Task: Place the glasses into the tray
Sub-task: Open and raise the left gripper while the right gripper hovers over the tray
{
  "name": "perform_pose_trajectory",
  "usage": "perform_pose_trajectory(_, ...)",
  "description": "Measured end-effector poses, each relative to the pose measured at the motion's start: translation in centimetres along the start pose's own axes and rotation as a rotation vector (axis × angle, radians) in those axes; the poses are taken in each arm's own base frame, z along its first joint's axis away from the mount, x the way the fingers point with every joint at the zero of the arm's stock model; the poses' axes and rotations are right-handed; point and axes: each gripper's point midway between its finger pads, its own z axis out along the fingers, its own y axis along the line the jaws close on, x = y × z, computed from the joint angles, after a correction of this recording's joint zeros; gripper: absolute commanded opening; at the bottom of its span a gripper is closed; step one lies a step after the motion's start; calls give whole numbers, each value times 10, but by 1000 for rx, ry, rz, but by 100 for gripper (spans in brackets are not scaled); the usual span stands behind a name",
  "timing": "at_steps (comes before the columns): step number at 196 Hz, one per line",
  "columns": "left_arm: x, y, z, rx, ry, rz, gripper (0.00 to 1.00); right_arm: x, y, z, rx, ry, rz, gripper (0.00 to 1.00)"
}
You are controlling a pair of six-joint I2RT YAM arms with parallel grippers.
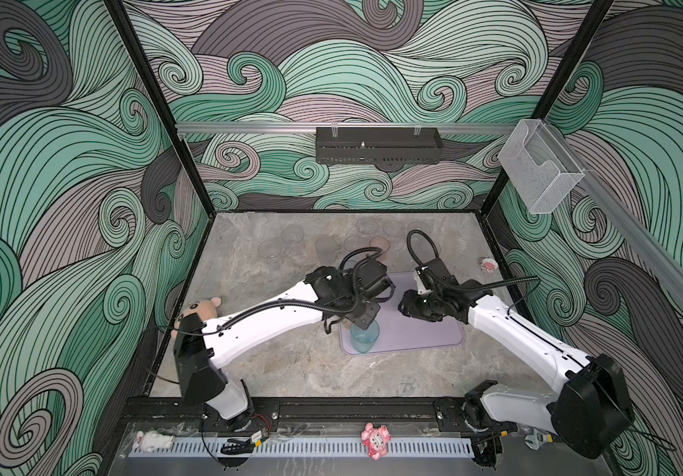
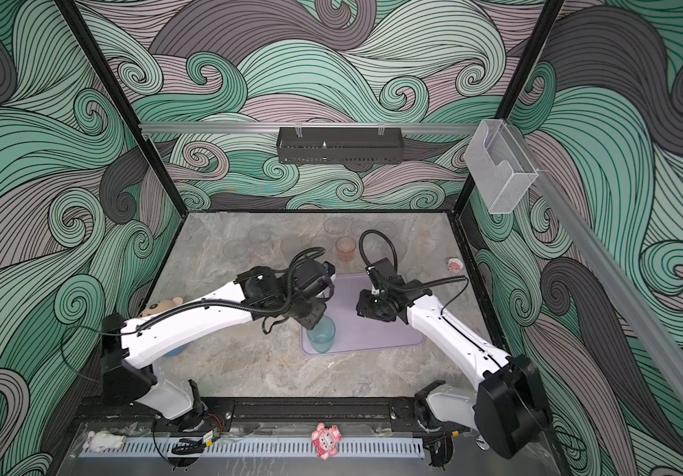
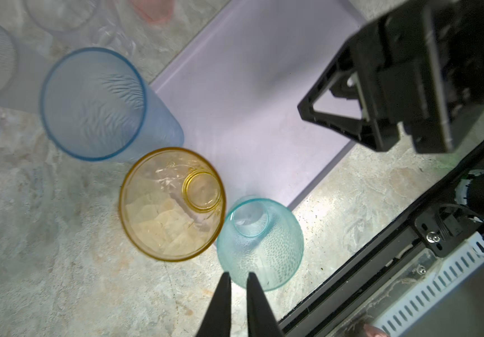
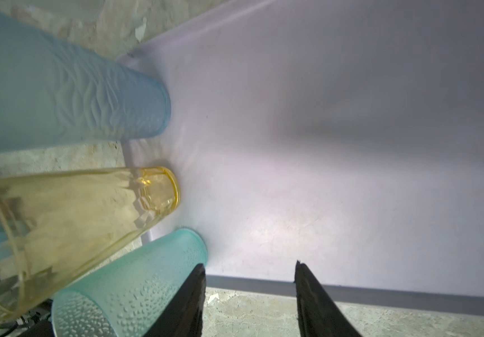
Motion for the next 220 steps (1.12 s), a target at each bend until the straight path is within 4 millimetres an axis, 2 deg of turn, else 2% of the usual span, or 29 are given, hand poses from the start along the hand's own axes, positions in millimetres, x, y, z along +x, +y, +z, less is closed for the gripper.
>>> perform_pose_trajectory(24,17,38,-14,-39,-94,-80,18,26,5,12,10,62,-25,50)
perform_pose_trajectory(53,35,91,-14,-120,-147,-233,24,36,15,25,11,95,-44,50)
perform_pose_trajectory(79,45,117,-13,-166,-177,-310,25,46,22,39,24,134,-63,50)
perform_pose_trajectory(105,50,126,-9,-185,-174,-340,25,54,30,49,23,159,-82,50)
perform_pose_trajectory(160,57,129,0,-191,-161,-360,25,66,45,61,-9,191,-83,50)
perform_pose_trajectory(220,56,130,3,-194,-165,-368,25,61,52,60,-23,180,-92,50)
